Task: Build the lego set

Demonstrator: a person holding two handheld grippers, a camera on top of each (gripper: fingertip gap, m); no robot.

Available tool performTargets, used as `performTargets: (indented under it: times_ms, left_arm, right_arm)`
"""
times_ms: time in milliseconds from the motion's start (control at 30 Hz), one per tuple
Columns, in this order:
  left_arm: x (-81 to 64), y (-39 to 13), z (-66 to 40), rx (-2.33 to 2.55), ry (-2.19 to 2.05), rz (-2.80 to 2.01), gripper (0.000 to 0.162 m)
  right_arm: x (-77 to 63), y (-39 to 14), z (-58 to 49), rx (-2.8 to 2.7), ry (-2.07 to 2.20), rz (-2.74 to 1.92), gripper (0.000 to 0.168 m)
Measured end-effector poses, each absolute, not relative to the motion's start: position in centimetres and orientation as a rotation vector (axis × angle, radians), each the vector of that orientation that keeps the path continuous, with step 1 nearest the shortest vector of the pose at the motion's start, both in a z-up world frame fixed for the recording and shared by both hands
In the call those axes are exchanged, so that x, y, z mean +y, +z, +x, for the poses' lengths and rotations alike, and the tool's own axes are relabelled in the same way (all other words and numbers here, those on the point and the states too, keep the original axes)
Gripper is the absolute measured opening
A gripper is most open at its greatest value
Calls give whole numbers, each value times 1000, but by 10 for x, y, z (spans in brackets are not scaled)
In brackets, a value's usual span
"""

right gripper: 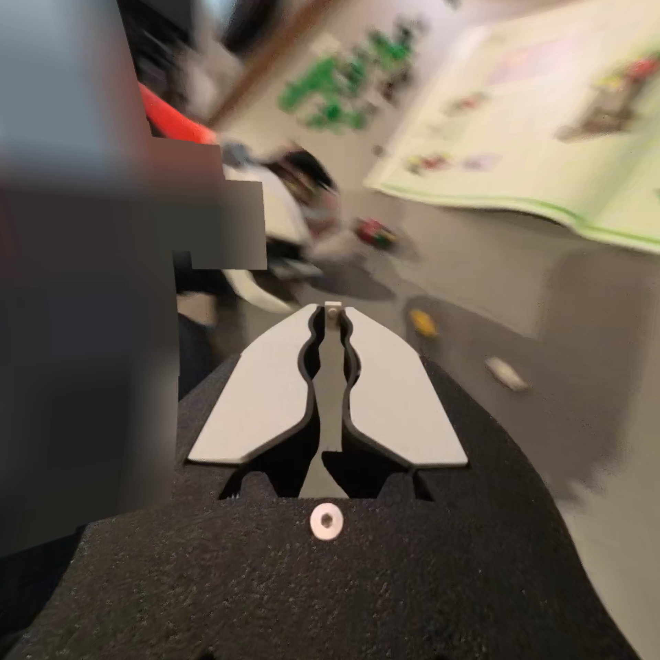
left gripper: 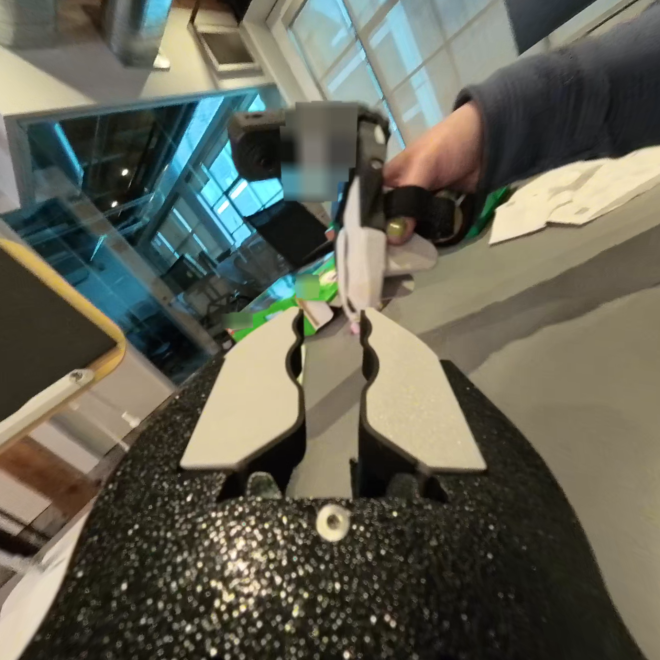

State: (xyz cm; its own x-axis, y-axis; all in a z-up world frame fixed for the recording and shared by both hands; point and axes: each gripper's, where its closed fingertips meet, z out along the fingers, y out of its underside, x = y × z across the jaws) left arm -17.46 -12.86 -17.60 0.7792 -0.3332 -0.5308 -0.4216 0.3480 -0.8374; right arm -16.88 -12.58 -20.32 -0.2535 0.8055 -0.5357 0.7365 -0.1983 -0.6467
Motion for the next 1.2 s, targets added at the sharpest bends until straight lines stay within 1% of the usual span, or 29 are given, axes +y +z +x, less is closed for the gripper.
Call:
performTargets:
  times_ms: [33,100,200,267,367,500,533,567,600,667,767,867,933,1033,1200]
  left_arm:
    - [-125,-180,-179,712,84,-1271,28]
    - [-121,-184,-188,681,110,-1307,25]
    - [-119,-184,-196,644,122,-1321,20]
    - [-118,-186,-197,636,122,-1330,20]
    - [-117,-188,-198,634,134,-1342,18]
    - [-117,-188,-199,620,114,-1347,17]
    - [-117,-187,-200,613,108,-1349,17]
    - [-117,-187,-201,605,101,-1351,17]
    - [-117,-187,-203,596,95,-1352,17]
    - [-117,-186,-205,576,83,-1354,17]
    - [-116,-186,-208,551,55,-1358,16]
    - [-116,-187,-209,542,43,-1367,15]
    - [-116,-187,-209,544,42,-1365,14]
    - [-116,-187,-209,547,45,-1367,13]
    - [-116,-188,-210,548,43,-1372,12]
  right_arm:
    - [-104,-224,-160,-1990,1198,-1919,8]
    - [-75,-256,-136,-2126,773,-1949,8]
    - [-63,-280,-113,-2327,408,-1872,8]
    - [-58,-290,-106,-2430,221,-1773,8]
    - [-58,-301,-102,-2523,89,-1686,8]
    - [-59,-303,-105,-2534,81,-1667,8]
    - [-59,-302,-104,-2531,77,-1671,15]
    - [-58,-299,-102,-2530,60,-1671,26]
    - [-56,-295,-99,-2521,52,-1665,29]
    - [-62,-284,-101,-2485,165,-1659,31]
    - [-87,-274,-117,-2441,415,-1624,24]
    - [-88,-285,-123,-2504,284,-1472,16]
    - [-87,-289,-126,-2536,236,-1411,14]
    - [-88,-287,-128,-2544,293,-1487,16]
    - [-60,-277,-105,-2496,119,-1542,9]
